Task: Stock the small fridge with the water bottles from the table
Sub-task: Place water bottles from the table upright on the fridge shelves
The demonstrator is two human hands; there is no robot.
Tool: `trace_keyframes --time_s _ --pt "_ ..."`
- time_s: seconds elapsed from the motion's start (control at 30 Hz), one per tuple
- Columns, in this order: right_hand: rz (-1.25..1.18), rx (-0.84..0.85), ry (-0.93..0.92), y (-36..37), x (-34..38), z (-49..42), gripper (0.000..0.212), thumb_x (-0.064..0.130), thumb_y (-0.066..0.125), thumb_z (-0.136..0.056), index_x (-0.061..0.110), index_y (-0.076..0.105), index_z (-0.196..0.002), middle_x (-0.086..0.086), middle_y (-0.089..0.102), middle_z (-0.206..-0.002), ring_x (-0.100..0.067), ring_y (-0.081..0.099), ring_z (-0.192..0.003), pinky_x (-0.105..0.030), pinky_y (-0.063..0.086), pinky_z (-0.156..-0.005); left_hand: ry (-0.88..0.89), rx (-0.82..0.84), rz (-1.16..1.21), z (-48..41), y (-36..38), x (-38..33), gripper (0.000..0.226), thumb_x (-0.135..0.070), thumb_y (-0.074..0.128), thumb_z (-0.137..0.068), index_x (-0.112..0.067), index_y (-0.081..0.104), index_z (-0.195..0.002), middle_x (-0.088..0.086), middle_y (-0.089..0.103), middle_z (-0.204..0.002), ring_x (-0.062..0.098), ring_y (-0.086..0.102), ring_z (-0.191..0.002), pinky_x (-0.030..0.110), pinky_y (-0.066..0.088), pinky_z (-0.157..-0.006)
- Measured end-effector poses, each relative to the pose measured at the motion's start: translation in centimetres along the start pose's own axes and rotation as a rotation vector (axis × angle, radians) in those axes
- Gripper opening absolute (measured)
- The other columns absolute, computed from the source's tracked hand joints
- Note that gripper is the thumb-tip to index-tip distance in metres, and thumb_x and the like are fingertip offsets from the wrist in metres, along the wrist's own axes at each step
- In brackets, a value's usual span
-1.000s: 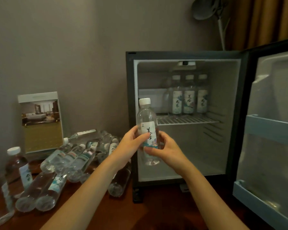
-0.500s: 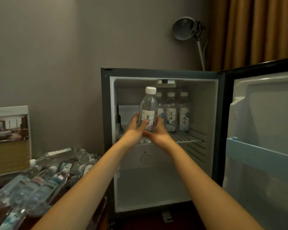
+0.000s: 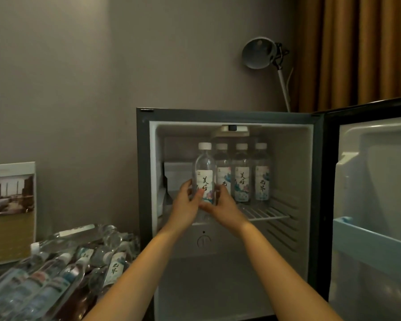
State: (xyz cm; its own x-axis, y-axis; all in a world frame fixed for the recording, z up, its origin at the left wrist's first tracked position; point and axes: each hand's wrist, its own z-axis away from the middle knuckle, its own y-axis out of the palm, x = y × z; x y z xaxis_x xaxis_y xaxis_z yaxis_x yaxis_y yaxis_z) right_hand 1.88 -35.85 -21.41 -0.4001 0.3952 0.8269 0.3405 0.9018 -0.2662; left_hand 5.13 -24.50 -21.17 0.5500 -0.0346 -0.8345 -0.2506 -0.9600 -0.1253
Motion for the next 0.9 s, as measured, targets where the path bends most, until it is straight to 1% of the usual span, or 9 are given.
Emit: trace_keyframes --time_s 0.07,0.13,0.2,0.27,0.33,0.47,0.7,0.8,0.9 --pt "0.038 -0.107 -0.015 0.1 -0.3 0.0 0.057 0.019 0.076 -0.076 0.008 0.043 -0.121 0.000 0.058 -0.108 -0.004 0.057 -0.091 -0.008 0.045 -0.070 0.000 -0.011 -0.024 -0.3 -0.1 0.1 0.045 -0.017 0.051 -0.094 -0.017 0.038 -0.137 0.002 0.056 -0.120 0.004 0.056 -0.091 0.014 0.049 -0.064" --pt "0.102 -0.219 -0.026 0.3 -0.7 -0.1 0.051 0.022 0.080 -0.071 0.008 0.047 -0.108 0.002 0.057 -0.095 -0.004 0.055 -0.079 -0.010 0.043 -0.062 -0.004 -0.012 -0.050 -0.7 -0.1 0.1 0.047 -0.014 0.053 -0.093 -0.015 0.037 -0.137 0.005 0.057 -0.122 0.004 0.056 -0.090 0.014 0.049 -0.063" --pt "0.179 -0.277 -0.024 0.4 -1.0 -0.2 0.046 0.025 0.081 -0.070 0.008 0.052 -0.102 0.001 0.057 -0.090 -0.010 0.055 -0.079 -0.016 0.042 -0.062 -0.011 -0.023 -0.093 -0.9 0.0 0.3 0.047 -0.011 0.054 -0.092 -0.013 0.038 -0.136 0.007 0.056 -0.125 0.007 0.054 -0.096 0.014 0.047 -0.065" --pt "0.235 -0.288 -0.022 0.5 -1.0 -0.4 0.042 0.026 0.079 -0.073 0.007 0.057 -0.103 0.002 0.058 -0.088 -0.010 0.054 -0.079 -0.010 0.039 -0.058 -0.020 -0.047 -0.138 -1.1 0.2 0.3 0.047 -0.010 0.054 -0.092 -0.011 0.038 -0.136 0.008 0.055 -0.127 0.008 0.052 -0.099 0.013 0.045 -0.068" --pt "0.287 -0.290 -0.028 0.4 -0.9 -0.5 0.039 0.024 0.077 -0.074 0.003 0.062 -0.103 0.002 0.058 -0.084 -0.008 0.053 -0.074 -0.005 0.039 -0.053 -0.018 -0.069 -0.167 -1.4 0.5 0.6 0.047 -0.009 0.053 -0.092 -0.010 0.038 -0.137 0.009 0.055 -0.130 0.012 0.053 -0.105 0.019 0.046 -0.079" --pt "0.348 -0.320 0.003 0.4 -0.7 -0.7 0.031 0.019 0.075 -0.078 -0.001 0.067 -0.100 -0.008 0.068 -0.090 -0.009 0.053 -0.076 -0.010 0.036 -0.055 -0.022 -0.093 -0.243 -2.2 1.0 1.0 0.050 -0.010 0.052 -0.093 -0.009 0.035 -0.140 0.011 0.051 -0.135 0.025 0.051 -0.122 0.033 0.042 -0.098" --pt "0.379 -0.367 0.062 1.3 -1.1 -1.5 0.026 0.023 0.074 -0.078 0.001 0.072 -0.093 -0.013 0.072 -0.089 -0.013 0.062 -0.074 -0.019 0.038 -0.064 -0.060 -0.081 -0.320 -3.3 1.0 1.4 0.049 -0.011 0.050 -0.094 -0.008 0.033 -0.140 0.013 0.050 -0.136 0.029 0.049 -0.124 0.034 0.040 -0.098" --pt "0.398 -0.369 0.079 1.5 -1.0 -1.8 0.026 0.024 0.073 -0.079 -0.002 0.072 -0.081 -0.010 0.065 -0.065 -0.005 0.047 -0.051 -0.017 0.031 -0.048 -0.078 -0.055 -0.341 -3.7 0.8 1.4 0.050 -0.012 0.048 -0.095 -0.009 0.030 -0.141 0.013 0.049 -0.138 0.030 0.049 -0.124 0.036 0.040 -0.100" --pt "0.432 -0.367 0.113 1.6 -1.0 -2.0 0.024 0.024 0.071 -0.081 0.003 0.069 -0.069 0.003 0.043 -0.048 0.001 0.034 -0.045 -0.013 0.023 -0.040 -0.098 -0.043 -0.351 -4.0 0.7 1.5 0.050 -0.012 0.047 -0.096 -0.010 0.029 -0.142 0.013 0.047 -0.139 0.030 0.047 -0.125 0.038 0.040 -0.103"
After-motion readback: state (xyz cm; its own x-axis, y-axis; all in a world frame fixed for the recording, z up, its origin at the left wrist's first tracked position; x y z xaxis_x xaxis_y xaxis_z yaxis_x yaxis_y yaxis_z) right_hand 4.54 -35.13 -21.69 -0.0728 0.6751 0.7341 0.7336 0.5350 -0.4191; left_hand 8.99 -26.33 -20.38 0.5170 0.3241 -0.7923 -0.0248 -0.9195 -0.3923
